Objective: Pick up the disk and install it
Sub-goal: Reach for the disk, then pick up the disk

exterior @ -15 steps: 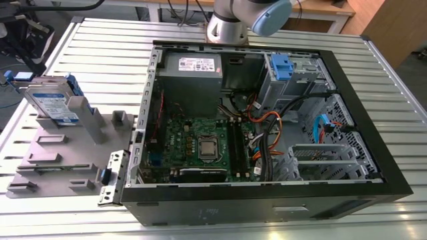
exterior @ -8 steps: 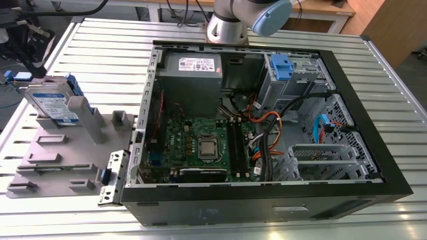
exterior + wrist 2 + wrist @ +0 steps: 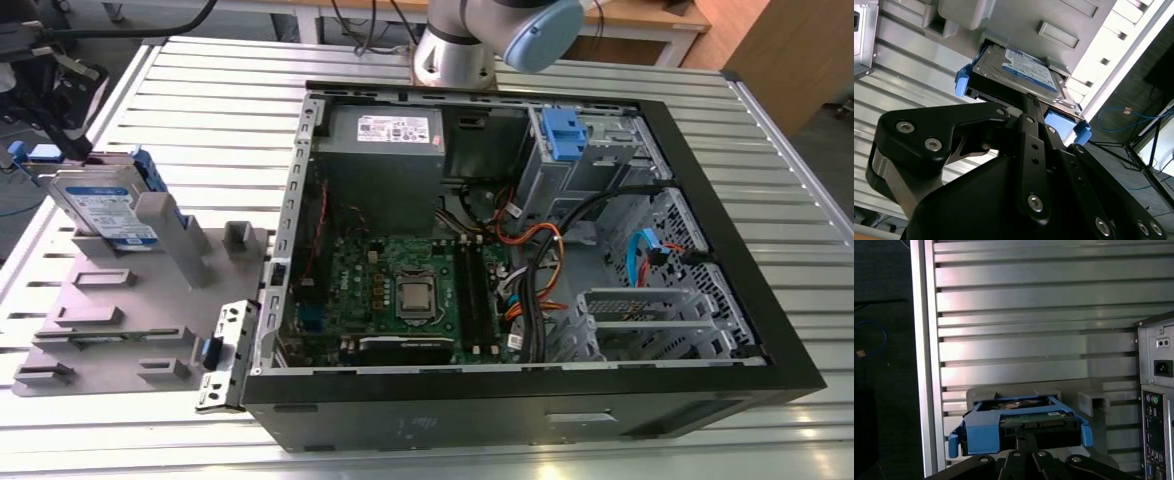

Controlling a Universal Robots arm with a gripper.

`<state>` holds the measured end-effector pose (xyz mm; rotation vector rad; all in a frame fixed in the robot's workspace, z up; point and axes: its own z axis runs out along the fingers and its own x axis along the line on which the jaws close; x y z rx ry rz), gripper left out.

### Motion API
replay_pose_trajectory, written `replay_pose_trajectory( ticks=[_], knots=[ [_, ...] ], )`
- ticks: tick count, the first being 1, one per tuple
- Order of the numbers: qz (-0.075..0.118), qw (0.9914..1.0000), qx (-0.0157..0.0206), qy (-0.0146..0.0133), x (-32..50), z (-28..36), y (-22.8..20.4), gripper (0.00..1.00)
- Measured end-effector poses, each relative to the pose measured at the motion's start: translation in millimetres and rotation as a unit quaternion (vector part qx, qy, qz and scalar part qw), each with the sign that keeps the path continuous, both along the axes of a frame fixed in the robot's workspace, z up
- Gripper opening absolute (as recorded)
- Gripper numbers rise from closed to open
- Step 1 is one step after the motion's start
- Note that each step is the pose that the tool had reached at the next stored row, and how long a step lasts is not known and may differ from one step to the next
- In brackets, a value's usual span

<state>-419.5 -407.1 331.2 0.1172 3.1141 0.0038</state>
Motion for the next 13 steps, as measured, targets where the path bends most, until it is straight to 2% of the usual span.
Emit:
replay_pose_trajectory(
  ticks=[5,13],
  knots=[
    [0.000,1.00000,0.0000,0.0000,-3.4,-0.3,-0.1,0.11],
    [0.000,1.00000,-0.0013,0.0000,-3.8,-0.6,0.0,0.11]
  ],
)
